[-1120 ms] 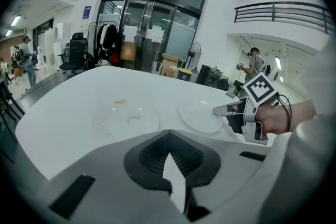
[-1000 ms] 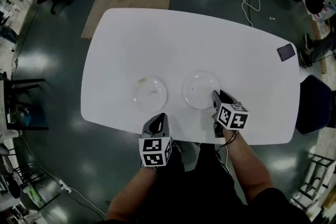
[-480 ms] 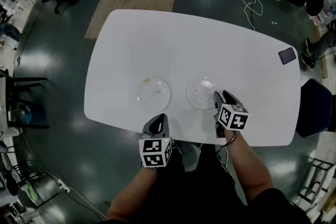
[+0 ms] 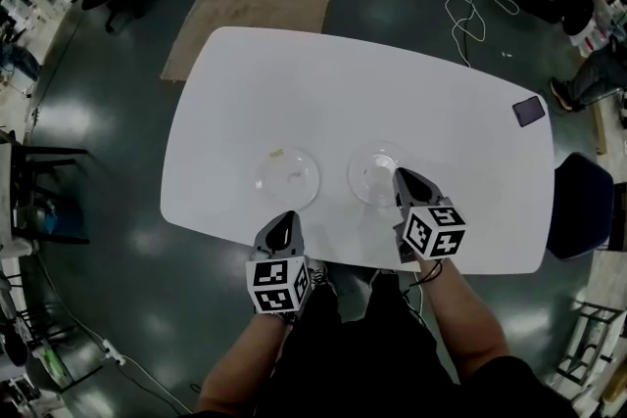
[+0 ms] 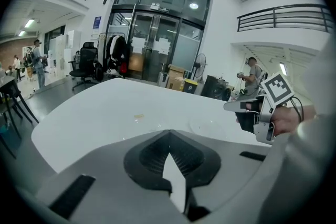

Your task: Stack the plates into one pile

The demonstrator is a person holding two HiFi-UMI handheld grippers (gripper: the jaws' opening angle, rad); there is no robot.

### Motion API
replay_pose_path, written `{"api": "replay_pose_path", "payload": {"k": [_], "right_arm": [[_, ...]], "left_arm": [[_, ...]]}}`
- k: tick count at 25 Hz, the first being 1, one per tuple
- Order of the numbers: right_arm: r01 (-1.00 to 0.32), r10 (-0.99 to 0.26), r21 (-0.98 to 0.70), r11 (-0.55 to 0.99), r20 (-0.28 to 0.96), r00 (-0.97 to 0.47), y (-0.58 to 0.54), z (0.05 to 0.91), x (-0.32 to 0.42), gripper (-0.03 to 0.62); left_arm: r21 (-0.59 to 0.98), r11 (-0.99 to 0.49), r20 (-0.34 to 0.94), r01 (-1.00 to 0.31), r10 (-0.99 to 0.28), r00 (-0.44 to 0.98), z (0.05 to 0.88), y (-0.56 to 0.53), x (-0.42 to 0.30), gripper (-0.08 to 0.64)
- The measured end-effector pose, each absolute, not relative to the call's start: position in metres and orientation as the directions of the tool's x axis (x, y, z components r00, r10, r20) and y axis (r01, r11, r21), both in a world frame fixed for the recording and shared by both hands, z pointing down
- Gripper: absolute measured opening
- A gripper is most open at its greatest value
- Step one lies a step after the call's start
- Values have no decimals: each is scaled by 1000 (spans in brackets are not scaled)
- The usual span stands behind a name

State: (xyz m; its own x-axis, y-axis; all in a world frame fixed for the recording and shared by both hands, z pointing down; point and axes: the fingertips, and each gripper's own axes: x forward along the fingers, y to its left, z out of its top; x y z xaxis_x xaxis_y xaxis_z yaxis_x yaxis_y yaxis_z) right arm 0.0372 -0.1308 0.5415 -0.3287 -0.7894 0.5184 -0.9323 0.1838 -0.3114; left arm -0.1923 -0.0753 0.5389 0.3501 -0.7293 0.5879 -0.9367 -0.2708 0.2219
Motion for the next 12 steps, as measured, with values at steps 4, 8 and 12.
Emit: {"api": "replay_pose_path", "payload": {"k": [4,8,12], "right_arm": [[-917,-803,-276,289,452,-390,-132,505,11,17],[-896,-806,-236,377,394,-443,-129,473,-12,17],[-872,-801,-209,442,345,-489,-125,444,-39,17]], "left_arm": [[218,-255,555,-942,-762,335,522,-79,-209,18],[203,-244,513,-948,-798,315,502,-82,-224,18],[192,-227,472,-955,-831,293,481,-89,-245,18]]}}
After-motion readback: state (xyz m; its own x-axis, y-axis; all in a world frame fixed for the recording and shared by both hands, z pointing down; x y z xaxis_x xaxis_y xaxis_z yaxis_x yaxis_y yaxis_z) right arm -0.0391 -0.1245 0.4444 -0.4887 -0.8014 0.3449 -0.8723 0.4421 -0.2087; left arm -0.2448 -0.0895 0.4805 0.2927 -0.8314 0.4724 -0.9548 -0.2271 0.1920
